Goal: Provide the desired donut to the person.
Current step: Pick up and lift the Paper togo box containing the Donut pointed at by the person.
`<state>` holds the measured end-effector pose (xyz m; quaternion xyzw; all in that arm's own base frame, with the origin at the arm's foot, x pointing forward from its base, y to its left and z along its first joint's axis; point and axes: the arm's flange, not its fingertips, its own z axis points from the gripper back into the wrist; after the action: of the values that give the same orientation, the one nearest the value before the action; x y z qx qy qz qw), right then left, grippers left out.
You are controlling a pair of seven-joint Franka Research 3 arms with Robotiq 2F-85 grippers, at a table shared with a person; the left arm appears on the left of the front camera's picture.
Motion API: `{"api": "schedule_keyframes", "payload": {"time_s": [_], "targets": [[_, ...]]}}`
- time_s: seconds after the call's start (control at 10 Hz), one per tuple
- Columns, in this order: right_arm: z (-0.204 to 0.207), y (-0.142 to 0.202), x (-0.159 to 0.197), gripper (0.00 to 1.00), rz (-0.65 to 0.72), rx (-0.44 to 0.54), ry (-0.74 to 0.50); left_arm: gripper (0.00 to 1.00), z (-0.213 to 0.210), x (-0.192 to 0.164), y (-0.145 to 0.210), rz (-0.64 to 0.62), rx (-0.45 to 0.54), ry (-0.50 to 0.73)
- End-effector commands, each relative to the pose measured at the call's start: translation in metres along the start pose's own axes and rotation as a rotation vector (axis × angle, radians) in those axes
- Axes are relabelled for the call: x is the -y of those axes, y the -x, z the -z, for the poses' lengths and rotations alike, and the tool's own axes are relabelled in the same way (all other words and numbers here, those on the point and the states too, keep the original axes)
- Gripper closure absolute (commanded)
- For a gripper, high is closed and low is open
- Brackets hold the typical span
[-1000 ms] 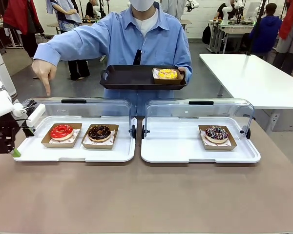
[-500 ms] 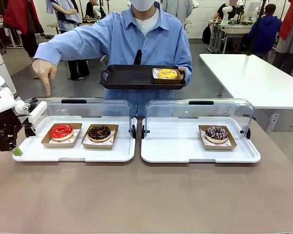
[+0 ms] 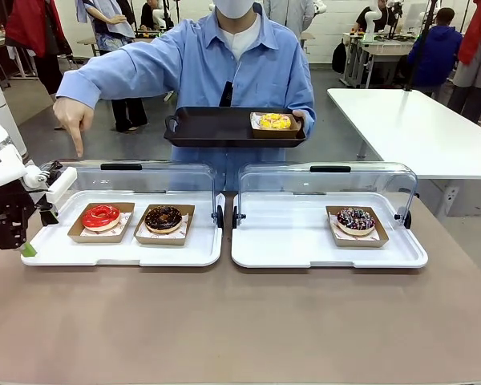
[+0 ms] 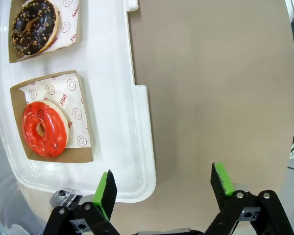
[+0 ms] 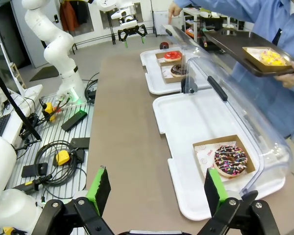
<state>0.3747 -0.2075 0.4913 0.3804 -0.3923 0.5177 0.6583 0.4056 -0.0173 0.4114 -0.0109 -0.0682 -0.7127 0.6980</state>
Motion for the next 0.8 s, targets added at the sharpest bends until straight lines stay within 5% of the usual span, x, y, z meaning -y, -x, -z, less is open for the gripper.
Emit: {"api": "schedule_keyframes", "payload": {"time_s": [0.0,0.7], "targets": [[0.001,0.002,-0.001,0.00,0.001,-0.013,0.003,0.00,0.002,0.004,0.000,0.007,-0.010,-0.020],[0.001,0.002,-0.001,0.00,0.001,-0.013,0.003,0.00,0.038,-0.030,-0.024,0.054,-0.067,0.055]]}}
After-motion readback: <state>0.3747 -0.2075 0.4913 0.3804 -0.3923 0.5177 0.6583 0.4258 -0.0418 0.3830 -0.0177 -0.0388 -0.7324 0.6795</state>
